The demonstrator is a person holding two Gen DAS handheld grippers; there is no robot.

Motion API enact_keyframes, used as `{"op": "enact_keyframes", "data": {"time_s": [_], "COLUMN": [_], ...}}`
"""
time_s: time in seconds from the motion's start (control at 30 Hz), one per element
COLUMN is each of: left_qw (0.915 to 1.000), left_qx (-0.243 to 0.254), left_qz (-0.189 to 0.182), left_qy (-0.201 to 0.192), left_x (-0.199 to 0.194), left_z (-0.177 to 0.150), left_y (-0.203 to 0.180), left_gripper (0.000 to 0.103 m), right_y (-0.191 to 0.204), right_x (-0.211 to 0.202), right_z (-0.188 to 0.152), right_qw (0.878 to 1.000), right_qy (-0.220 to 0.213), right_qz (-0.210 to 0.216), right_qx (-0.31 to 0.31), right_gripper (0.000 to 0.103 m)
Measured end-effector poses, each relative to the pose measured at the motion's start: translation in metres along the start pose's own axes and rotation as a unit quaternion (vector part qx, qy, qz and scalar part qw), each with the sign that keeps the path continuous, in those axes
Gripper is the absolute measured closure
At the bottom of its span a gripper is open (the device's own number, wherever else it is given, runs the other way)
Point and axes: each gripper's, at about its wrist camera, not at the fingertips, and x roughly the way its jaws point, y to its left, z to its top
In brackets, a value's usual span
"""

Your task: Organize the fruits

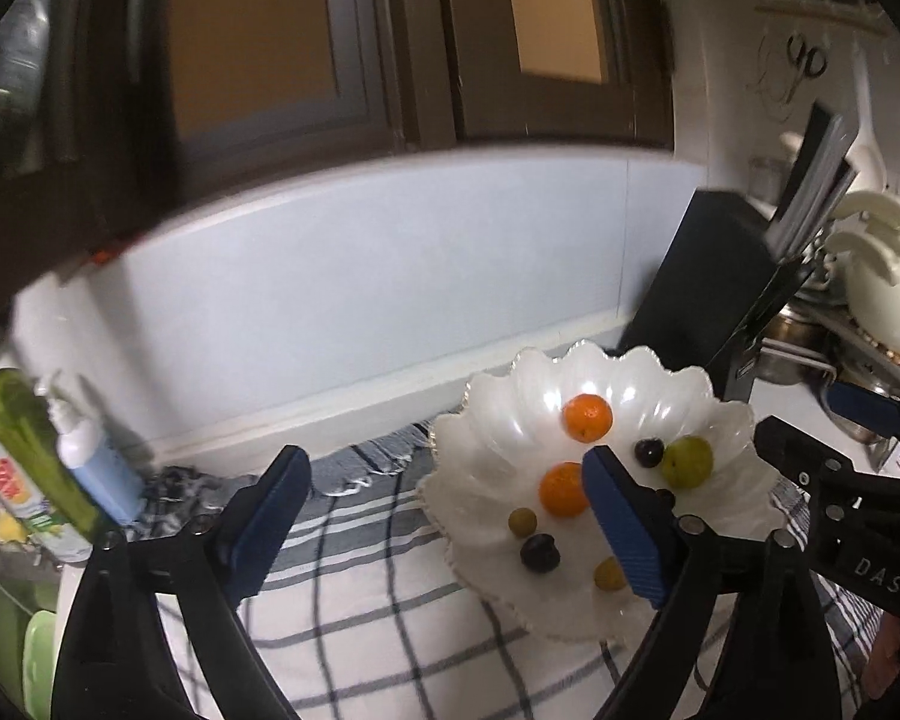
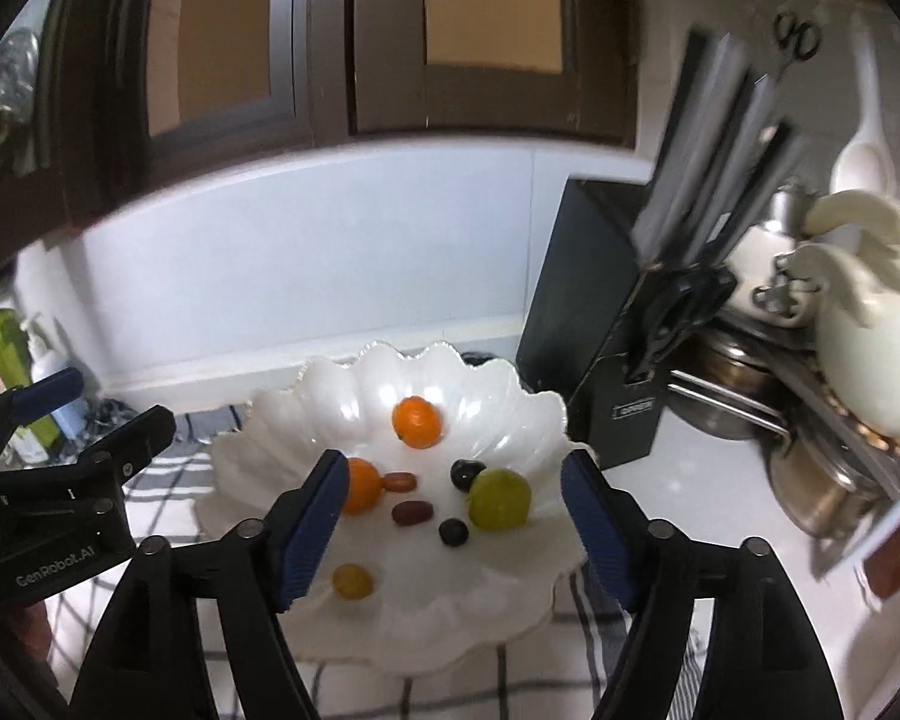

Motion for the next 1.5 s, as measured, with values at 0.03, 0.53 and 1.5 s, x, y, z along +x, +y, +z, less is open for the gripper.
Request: {"op": "enact_keyframes", "data": {"time_s": [0.03,0.53,1.5], "left_qw": [0.9999,0.9963,0.9954], "left_qx": [0.001,0.021,0.009], "left_qz": [0.003,-0.021,-0.011], "left_qy": [-0.010,-0.081,-0.094], "left_x": [-0.012,-0.127,-0.294], "left_z": [-0.001,-0.031,-0.123], "left_y": [0.003,0.020,-0.015], "left_gripper": [0.007,0.002,0.000], "right_y": [0.001,0.025,0.018], "right_x": [-0.009,-0.137,-0.304], "right_z": [-0.001,-0.038,-0.133], "right_qw": [1.000,0.995,0.995], "right_qy": [-0.004,-0.074,-0.088], "right_qz": [-0.003,-0.054,-0.041], "right_qx": [0.003,0.028,0.007], "right_gripper": [0.025,0.019,0.014]}}
